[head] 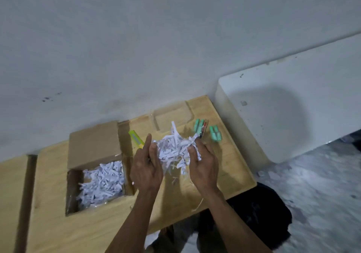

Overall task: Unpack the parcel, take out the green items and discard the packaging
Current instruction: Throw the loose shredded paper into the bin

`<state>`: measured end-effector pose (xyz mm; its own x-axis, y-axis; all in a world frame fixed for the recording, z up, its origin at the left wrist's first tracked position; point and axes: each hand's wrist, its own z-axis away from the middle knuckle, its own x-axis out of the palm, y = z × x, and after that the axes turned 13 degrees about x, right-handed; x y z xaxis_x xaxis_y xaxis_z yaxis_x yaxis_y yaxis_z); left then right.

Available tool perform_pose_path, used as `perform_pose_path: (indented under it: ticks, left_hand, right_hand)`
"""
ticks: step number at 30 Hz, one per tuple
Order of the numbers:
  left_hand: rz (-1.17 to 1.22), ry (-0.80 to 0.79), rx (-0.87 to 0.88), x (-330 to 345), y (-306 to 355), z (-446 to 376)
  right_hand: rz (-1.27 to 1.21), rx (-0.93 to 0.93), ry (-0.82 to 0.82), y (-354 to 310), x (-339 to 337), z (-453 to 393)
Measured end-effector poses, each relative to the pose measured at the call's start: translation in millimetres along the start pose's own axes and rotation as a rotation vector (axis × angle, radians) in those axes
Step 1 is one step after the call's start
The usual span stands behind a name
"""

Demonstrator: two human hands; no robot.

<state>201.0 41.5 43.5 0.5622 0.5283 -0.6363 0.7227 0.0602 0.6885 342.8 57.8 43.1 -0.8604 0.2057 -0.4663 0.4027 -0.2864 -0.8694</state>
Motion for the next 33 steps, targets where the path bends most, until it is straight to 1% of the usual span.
perform_pose_path:
  ticks: [3, 7, 10, 14, 18, 20, 23, 26, 30, 33]
  left_hand:
    - [0.040, -0.034, 0.071, -12.7, -4.2, -12.0]
    - [0.075, -0.091, 0.137, -19.7, 3.6, -17.1]
    - [0.136, -0.175, 0.193, -15.6, 16.4, -12.7]
    - [0.299, -0.241, 0.270, 1.2, 48.0, 7.8]
    - [0.372, -0.357, 0.306, 25.5, 95.4, 42.6]
    - [0.428, -0.396, 0.327, 39.1, 119.8, 65.4]
    - [0.470, -0.504, 0.326, 60.7, 156.9, 101.1]
    - [0.498, -0.563, 0.387, 87.8, 187.6, 137.8]
    - [0.450, -0.654, 0.435, 138.8, 208.3, 185.8]
    - [0.385, -0.705, 0.385, 188.3, 200.9, 220.5]
  right_hand:
    - [-0.052, 0.044, 0.074, -8.0, -2.2, 6.8]
    - [0.064, 0.035, 0.230, -11.2, -4.8, 15.4]
    - [0.059, 0.086, 0.373, -12.8, -13.5, 29.3]
    - [-0.057, 0.188, 0.461, -4.8, -46.3, 50.9]
    - [-0.084, 0.279, 0.536, 11.5, -93.5, 72.0]
    - [-0.106, 0.352, 0.588, 24.7, -120.3, 78.7]
    - [-0.180, 0.427, 0.707, 48.0, -159.5, 82.4]
    - [-0.238, 0.479, 0.778, 79.0, -193.9, 79.1]
    - [-0.237, 0.520, 0.793, 139.8, -227.1, 65.6]
    - [-0.165, 0.574, 0.762, 198.7, -237.4, 48.2]
